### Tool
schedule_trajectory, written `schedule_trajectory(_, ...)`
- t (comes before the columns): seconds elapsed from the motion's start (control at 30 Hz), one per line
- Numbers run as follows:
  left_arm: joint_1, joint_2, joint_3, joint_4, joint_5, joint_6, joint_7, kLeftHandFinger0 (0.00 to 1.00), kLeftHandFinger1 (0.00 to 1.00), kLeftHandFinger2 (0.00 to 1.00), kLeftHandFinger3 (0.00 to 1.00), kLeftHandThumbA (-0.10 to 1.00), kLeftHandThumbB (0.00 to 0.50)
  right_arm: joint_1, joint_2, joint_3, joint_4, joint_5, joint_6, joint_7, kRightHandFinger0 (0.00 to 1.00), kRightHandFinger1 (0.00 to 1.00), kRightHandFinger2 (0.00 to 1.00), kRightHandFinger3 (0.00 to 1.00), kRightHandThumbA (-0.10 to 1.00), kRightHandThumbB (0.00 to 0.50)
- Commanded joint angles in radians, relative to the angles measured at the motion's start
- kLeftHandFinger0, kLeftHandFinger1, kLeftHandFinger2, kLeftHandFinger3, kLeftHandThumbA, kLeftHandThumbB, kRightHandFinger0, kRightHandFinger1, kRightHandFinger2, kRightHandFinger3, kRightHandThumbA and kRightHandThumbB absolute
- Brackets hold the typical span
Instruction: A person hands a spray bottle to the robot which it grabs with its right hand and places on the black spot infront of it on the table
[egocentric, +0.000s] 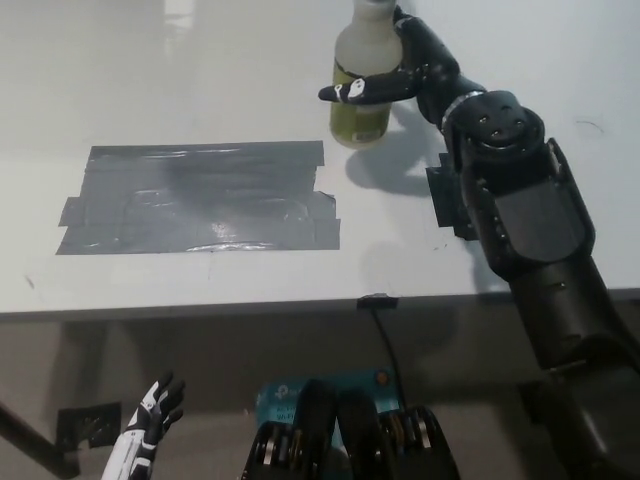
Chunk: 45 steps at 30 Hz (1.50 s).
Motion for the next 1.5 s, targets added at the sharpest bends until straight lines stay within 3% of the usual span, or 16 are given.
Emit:
schedule_trajectory(0.0, -0.006, 0.01, 0.002, -0.043, 0.006, -0.006, -0.006, 1.0, 1.0, 1.0, 1.0, 0.99, 0.251, -0.073, -0.001, 0.01, 0.015, 0.004, -0.078, 0.023, 1.0, 1.0, 1.0, 1.0, 1.0, 0.415)
schedule_trajectory(0.13, -0.006, 0.01, 0.001, -0.043, 0.007, -0.003, -0.007, 1.0, 1.0, 1.0, 1.0, 0.99, 0.25, -0.08, 0.005, 0.007, 0.048, -0.018, -0.092, -0.031, 1.0, 1.0, 1.0, 1.0, 0.97, 0.387)
schedule_trajectory(0.17, -0.009, 0.009, 0.002, -0.048, 0.002, 0.006, -0.007, 1.0, 1.0, 1.0, 1.0, 0.99, 0.251, -0.096, 0.017, -0.028, 0.083, 0.006, -0.121, -0.065, 0.96, 0.99, 1.0, 1.0, 0.77, 0.344)
schedule_trajectory(0.2, -0.01, 0.008, 0.003, -0.048, 0.0, 0.006, -0.007, 1.0, 1.0, 1.0, 1.0, 0.98, 0.248, -0.1, 0.026, -0.047, 0.088, 0.019, -0.125, -0.084, 0.45, 0.51, 0.66, 0.86, 0.5, 0.31)
schedule_trajectory(0.23, -0.012, 0.008, 0.003, -0.046, -0.001, 0.004, -0.006, 1.0, 1.0, 1.0, 1.0, 0.98, 0.247, -0.102, 0.032, -0.047, 0.094, -0.013, -0.161, -0.146, 0.14, 0.18, 0.27, 0.49, 0.31, 0.261)
schedule_trajectory(0.27, -0.015, 0.01, 0.002, -0.043, 0.004, 0.002, -0.007, 1.0, 1.0, 1.0, 1.0, 0.98, 0.238, -0.1, 0.035, -0.046, 0.104, -0.044, -0.227, -0.201, 0.01, 0.03, 0.18, 0.19, 0.01, 0.262)
schedule_trajectory(0.3, -0.017, 0.011, 0.002, -0.043, 0.004, 0.002, -0.007, 1.0, 1.0, 1.0, 1.0, 0.98, 0.238, -0.102, 0.036, -0.048, 0.109, -0.045, -0.235, -0.207, 0.01, 0.03, 0.18, 0.19, 0.01, 0.262)
schedule_trajectory(0.33, -0.019, 0.01, 0.004, -0.043, -0.002, 0.005, -0.008, 1.0, 1.0, 1.0, 1.0, 0.98, 0.243, -0.104, 0.038, -0.05, 0.103, -0.046, -0.232, -0.215, 0.01, 0.15, 0.35, 0.27, -0.06, 0.219)
schedule_trajectory(0.5, -0.022, 0.01, 0.003, -0.043, -0.001, 0.006, -0.009, 1.0, 1.0, 1.0, 1.0, 0.97, 0.253, -0.089, 0.032, -0.029, 0.087, -0.084, -0.285, -0.249, 0.08, 0.38, 0.63, 0.49, -0.1, 0.199)
schedule_trajectory(0.53, -0.021, 0.01, 0.003, -0.044, -0.002, 0.008, -0.009, 1.0, 1.0, 1.0, 1.0, 0.97, 0.255, -0.087, 0.032, -0.026, 0.084, -0.089, -0.292, -0.254, 0.12, 0.38, 0.6, 0.48, -0.1, 0.198)
schedule_trajectory(0.6, -0.019, 0.007, 0.004, -0.046, -0.001, 0.01, -0.006, 1.0, 1.0, 1.0, 1.0, 0.98, 0.256, -0.076, 0.034, -0.032, 0.075, -0.088, -0.3, -0.267, 0.01, 0.3, 0.56, 0.53, -0.1, 0.193)
schedule_trajectory(0.7, -0.017, 0.007, 0.003, -0.045, -0.006, 0.011, -0.008, 1.0, 1.0, 1.0, 1.0, 0.98, 0.25, -0.064, 0.034, -0.028, 0.057, -0.104, -0.294, -0.295, 0.0, 0.28, 0.57, 0.56, -0.1, 0.193)
schedule_trajectory(1.0, -0.014, 0.01, 0.008, -0.04, -0.021, 0.008, -0.012, 1.0, 1.0, 1.0, 1.0, 0.97, 0.237, 0.023, -0.017, -0.03, -0.09, -0.168, -0.267, -0.339, 0.0, 0.37, 0.78, 0.84, -0.1, 0.164)
schedule_trajectory(1.13, -0.012, 0.01, 0.009, -0.039, -0.019, 0.007, -0.011, 1.0, 1.0, 1.0, 1.0, 0.97, 0.233, 0.055, -0.052, -0.058, -0.127, -0.154, -0.26, -0.332, 0.05, 0.42, 0.79, 0.81, -0.1, 0.164)
schedule_trajectory(1.3, -0.009, 0.01, 0.013, -0.036, -0.017, 0.0, -0.009, 1.0, 1.0, 1.0, 1.0, 0.96, 0.235, 0.089, -0.11, -0.091, -0.096, -0.134, -0.299, -0.334, 0.0, 0.33, 0.68, 0.73, -0.1, 0.141)
schedule_trajectory(1.47, -0.01, 0.008, 0.014, -0.032, -0.021, -0.006, -0.01, 1.0, 1.0, 1.0, 1.0, 0.96, 0.239, 0.104, -0.15, -0.11, -0.031, -0.131, -0.346, -0.345, 0.05, 0.43, 0.8, 0.82, -0.1, 0.169)
